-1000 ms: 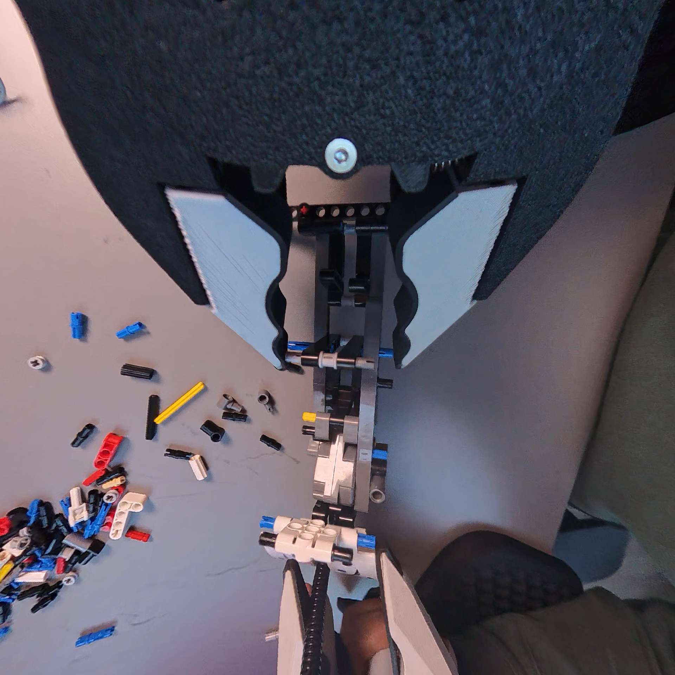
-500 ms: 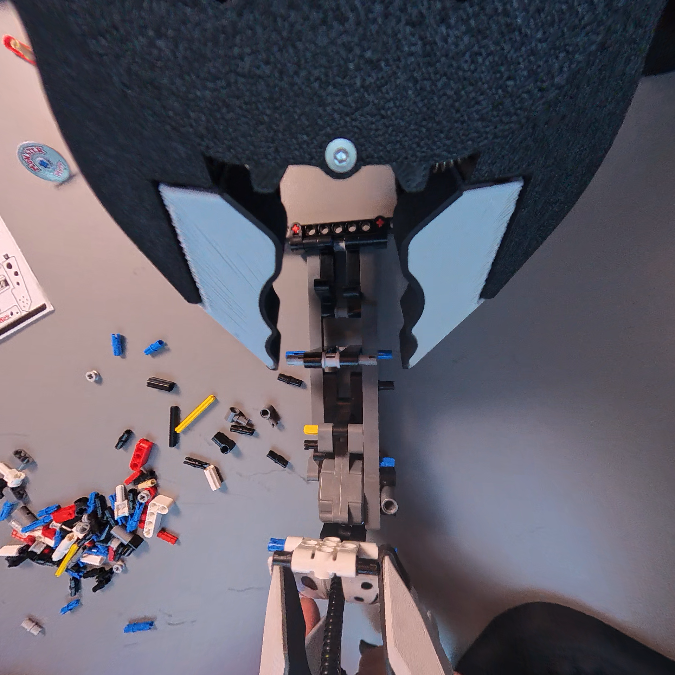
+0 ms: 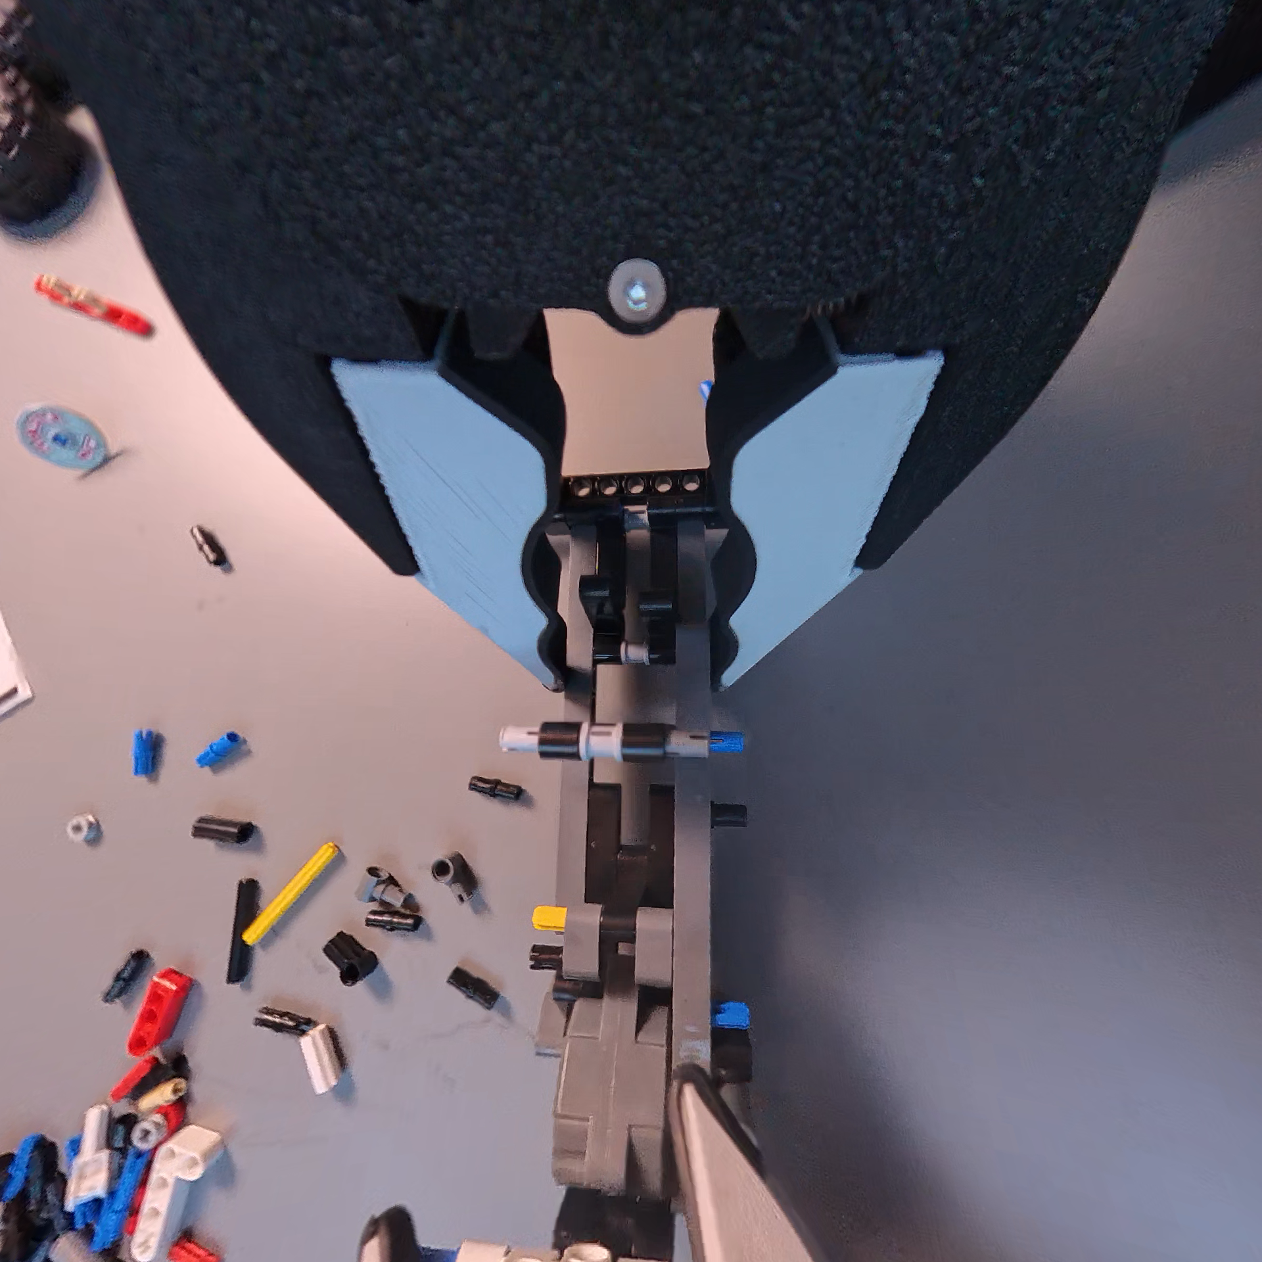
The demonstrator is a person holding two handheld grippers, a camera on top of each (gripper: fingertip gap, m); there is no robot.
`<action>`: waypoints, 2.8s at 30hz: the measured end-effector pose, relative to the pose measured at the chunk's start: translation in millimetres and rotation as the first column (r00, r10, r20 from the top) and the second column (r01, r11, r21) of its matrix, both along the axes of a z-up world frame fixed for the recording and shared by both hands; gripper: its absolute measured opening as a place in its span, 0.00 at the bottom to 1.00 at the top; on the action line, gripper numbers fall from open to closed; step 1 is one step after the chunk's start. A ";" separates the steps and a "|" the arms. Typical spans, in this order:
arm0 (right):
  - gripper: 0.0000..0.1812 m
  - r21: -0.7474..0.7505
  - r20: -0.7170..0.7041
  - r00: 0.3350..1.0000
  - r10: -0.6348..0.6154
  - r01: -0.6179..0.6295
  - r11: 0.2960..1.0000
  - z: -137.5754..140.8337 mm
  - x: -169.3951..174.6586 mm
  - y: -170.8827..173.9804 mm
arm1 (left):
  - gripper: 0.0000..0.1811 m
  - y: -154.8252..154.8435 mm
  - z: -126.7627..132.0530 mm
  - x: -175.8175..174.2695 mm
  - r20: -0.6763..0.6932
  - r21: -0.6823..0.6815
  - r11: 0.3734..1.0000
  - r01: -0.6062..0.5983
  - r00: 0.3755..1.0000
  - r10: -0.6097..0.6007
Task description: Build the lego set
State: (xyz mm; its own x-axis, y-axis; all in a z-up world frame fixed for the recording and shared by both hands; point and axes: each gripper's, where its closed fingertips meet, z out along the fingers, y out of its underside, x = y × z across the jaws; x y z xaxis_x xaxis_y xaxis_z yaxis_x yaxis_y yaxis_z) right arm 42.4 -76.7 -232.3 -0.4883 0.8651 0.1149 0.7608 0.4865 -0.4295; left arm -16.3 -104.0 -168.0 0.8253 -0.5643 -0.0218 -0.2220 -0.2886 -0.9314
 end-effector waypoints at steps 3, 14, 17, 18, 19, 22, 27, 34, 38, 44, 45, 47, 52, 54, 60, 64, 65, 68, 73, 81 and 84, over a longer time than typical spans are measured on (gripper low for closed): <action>0.22 -0.005 -0.032 0.969 -0.247 0.247 0.969 7.9 3.0 -10.0 | 0.23 5.1 3.8 -8.2 -0.057 0.039 0.998 -0.050 0.997 0.053; 0.34 -0.276 -0.086 0.962 -0.257 0.225 0.934 13.7 42.3 -121.8 | 0.22 -7.1 0.9 21.4 -0.221 0.106 0.988 0.109 0.972 -0.083; 0.24 -0.335 -0.157 0.973 -0.171 0.111 0.936 30.1 54.5 -123.5 | 0.22 -9.3 4.7 29.7 -0.188 0.118 0.980 0.163 0.972 -0.139; 0.23 -0.344 -0.193 0.967 -0.163 0.089 0.935 37.7 55.8 -117.8 | 0.22 -9.1 6.4 31.5 -0.180 0.124 0.977 0.175 0.972 -0.152; 0.23 -0.333 -0.225 0.961 -0.162 0.080 0.940 44.1 56.0 -107.6 | 0.22 -8.6 7.1 32.7 -0.173 0.123 0.975 0.186 0.971 -0.163; 0.22 -0.234 -0.332 0.938 -0.105 0.026 0.972 62.2 48.0 -75.3 | 0.25 -9.9 11.5 37.7 -0.110 0.103 0.969 0.227 0.970 -0.216; 0.26 0.041 -0.272 0.943 0.193 -0.189 0.981 43.3 24.4 -57.0 | 0.31 -19.5 44.6 29.5 0.035 0.157 0.964 0.213 0.975 -0.221; 0.12 0.020 -0.167 0.909 0.382 -0.384 0.923 15.7 16.7 -76.5 | 0.39 -42.8 38.4 -18.5 0.091 0.050 0.994 0.098 0.991 -0.102; 0.06 -0.005 -0.221 0.912 0.347 -0.357 0.934 13.8 13.3 -80.8 | 0.38 -49.9 -1.1 -13.1 0.094 -0.137 0.978 0.155 0.985 -0.143; 0.06 -0.020 -0.263 0.937 0.229 -0.242 0.970 14.5 11.2 -82.2 | 0.32 -38.6 -17.3 1.0 0.013 -0.180 0.970 0.166 0.986 -0.166; 0.06 -0.017 -0.267 0.939 0.215 -0.228 0.974 14.7 11.8 -82.2 | 0.32 -38.3 -16.6 1.4 0.023 -0.178 0.969 0.171 0.985 -0.169; 0.06 -0.010 -0.281 0.936 0.210 -0.222 0.975 15.2 13.3 -83.0 | 0.33 -39.3 -15.7 3.4 0.045 -0.170 0.968 0.185 0.983 -0.180; 0.06 -0.071 -0.323 0.937 0.135 -0.166 0.983 17.7 9.8 -85.5 | 0.40 -38.8 -12.5 8.1 0.037 -0.129 0.973 0.192 0.981 -0.189; 0.06 -0.084 -0.335 0.937 0.101 -0.137 0.987 18.3 7.4 -86.4 | 0.43 -37.6 -11.3 9.7 0.043 -0.118 0.974 0.194 0.981 -0.190; 0.06 -0.058 -0.314 0.949 0.022 -0.042 0.997 16.9 5.4 -86.1 | 0.49 -34.1 -13.6 15.3 0.047 -0.111 0.970 0.214 0.976 -0.210; 0.06 -0.026 -0.314 0.947 0.063 -0.075 0.997 15.7 8.1 -85.2 | 0.48 -34.1 -16.8 16.9 0.034 -0.119 0.970 0.214 0.977 -0.212; 0.06 -0.025 -0.312 0.947 0.081 -0.093 0.995 15.5 9.6 -83.6 | 0.47 -34.3 -17.9 16.6 0.029 -0.121 0.970 0.213 0.977 -0.211; 0.06 -0.029 -0.324 0.929 0.180 -0.200 0.979 15.8 16.6 -81.8 | 0.43 -36.9 -17.4 17.0 0.032 -0.122 0.967 0.223 0.975 -0.221; 0.10 -0.046 -0.300 0.935 0.190 -0.213 0.976 15.5 20.8 -53.1 | 0.38 -36.3 -20.2 12.2 -0.001 -0.128 0.973 0.194 0.981 -0.196; 0.24 0.065 -0.288 0.957 -0.043 0.065 0.996 29.9 34.7 12.3 | 0.30 -47.7 -23.7 16.3 -0.027 -0.142 0.963 0.229 0.972 -0.235; 0.29 0.061 -0.275 0.957 -0.087 0.107 0.992 34.5 49.1 24.3 | 0.31 -47.0 -25.9 15.4 -0.053 -0.145 0.965 0.219 0.972 -0.229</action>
